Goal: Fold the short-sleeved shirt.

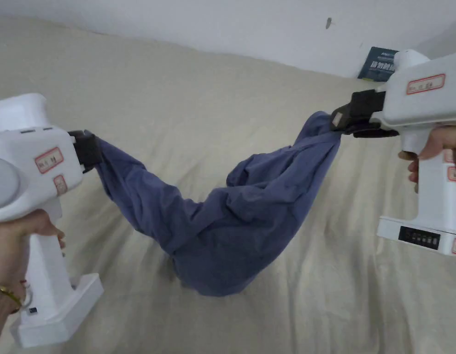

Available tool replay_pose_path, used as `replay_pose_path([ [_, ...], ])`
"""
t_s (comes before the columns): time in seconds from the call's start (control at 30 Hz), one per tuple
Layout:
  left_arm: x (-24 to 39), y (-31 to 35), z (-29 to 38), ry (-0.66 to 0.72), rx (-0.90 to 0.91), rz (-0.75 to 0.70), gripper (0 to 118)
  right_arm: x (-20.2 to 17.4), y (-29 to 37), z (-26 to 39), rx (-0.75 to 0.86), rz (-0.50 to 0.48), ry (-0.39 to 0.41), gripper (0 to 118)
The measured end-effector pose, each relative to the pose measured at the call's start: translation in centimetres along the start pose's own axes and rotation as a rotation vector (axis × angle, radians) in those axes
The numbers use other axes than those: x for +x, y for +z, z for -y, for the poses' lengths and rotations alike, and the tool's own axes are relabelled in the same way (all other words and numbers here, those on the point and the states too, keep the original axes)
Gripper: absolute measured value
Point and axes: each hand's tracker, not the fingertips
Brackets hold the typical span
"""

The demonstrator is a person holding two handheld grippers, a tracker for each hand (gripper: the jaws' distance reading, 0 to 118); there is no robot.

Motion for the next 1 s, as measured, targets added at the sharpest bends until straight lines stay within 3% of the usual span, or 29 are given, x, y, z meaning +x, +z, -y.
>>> replay_pose_path([
  [0.3,2.5,5.7,-10.1,-0.049,0.226,0.051,7,3.4,14.0,-2.5,0.236,0.101,-0.057,9],
  [0.53,3.4,6.1,-17.3,-0.041,0.3,0.041,7,4.1,19.5,-5.3,0.355,0.178,-0.104,9],
  [0.67,3.8,4.6,-21.1,0.014,0.295,0.011,7,5.4,19.7,-8.4,0.393,0.224,-0.15,9],
  [0.83,6.0,1.3,-25.1,-0.069,0.312,-0.109,7,5.7,17.7,-12.9,0.431,0.288,-0.175,9],
  [0.9,7.7,-0.1,-26.5,-0.104,0.31,-0.149,7,5.1,16.7,-14.7,0.457,0.271,-0.22,9],
  [1.0,9.4,-2.1,-28.3,-0.117,0.328,-0.178,7,4.1,15.1,-17.6,0.482,0.317,-0.2,9],
])
